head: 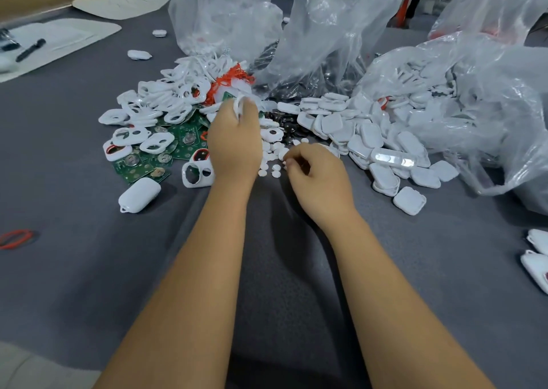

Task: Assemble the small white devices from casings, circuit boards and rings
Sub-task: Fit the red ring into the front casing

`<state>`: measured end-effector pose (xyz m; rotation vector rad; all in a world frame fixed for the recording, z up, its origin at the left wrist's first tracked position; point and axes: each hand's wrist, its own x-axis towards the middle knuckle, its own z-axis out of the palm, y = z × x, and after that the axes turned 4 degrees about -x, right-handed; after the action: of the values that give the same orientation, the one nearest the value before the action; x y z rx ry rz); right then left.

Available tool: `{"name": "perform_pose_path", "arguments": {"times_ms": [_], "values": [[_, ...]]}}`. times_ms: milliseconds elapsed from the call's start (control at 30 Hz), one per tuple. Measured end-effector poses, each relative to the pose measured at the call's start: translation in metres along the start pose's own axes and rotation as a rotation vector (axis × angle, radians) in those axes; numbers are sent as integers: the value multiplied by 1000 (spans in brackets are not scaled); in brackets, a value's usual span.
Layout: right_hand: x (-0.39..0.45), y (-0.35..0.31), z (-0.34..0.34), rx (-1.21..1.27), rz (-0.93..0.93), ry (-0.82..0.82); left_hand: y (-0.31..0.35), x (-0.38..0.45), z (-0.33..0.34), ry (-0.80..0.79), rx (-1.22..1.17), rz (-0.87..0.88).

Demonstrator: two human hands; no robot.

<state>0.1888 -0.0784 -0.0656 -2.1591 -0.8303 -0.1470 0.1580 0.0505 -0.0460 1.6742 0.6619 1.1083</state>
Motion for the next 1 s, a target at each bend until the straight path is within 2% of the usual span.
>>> {"name": "perform_pose_path", "arguments": {"times_ms": [100,200,300,567,633,700,833,900,1000], "values": [[0,1,-1,-6,18,-10,-1,27,-16,-1,445,92],[3,1,0,-7,31,-28,-7,42,-29,-70,752,1],[4,0,-2,12,51,-33,-13,42,-33,-103,771,-30],[4,2,-4,128,124,3,-11,40,-37,-18,730,91],[5,3,-4,177,138,26,-3,35,-32,-8,626,137],[5,3,-6,254,153,63,8,25,-22,-46,331,101],[5,2,-13,466,205,180,25,-4,5,-141,-470,-279],[5,2,-16,597,260,207,25,-17,17,-190,-620,-395],[6,3,-20,753,307,211,20,-33,29,-246,-683,-428]]}}
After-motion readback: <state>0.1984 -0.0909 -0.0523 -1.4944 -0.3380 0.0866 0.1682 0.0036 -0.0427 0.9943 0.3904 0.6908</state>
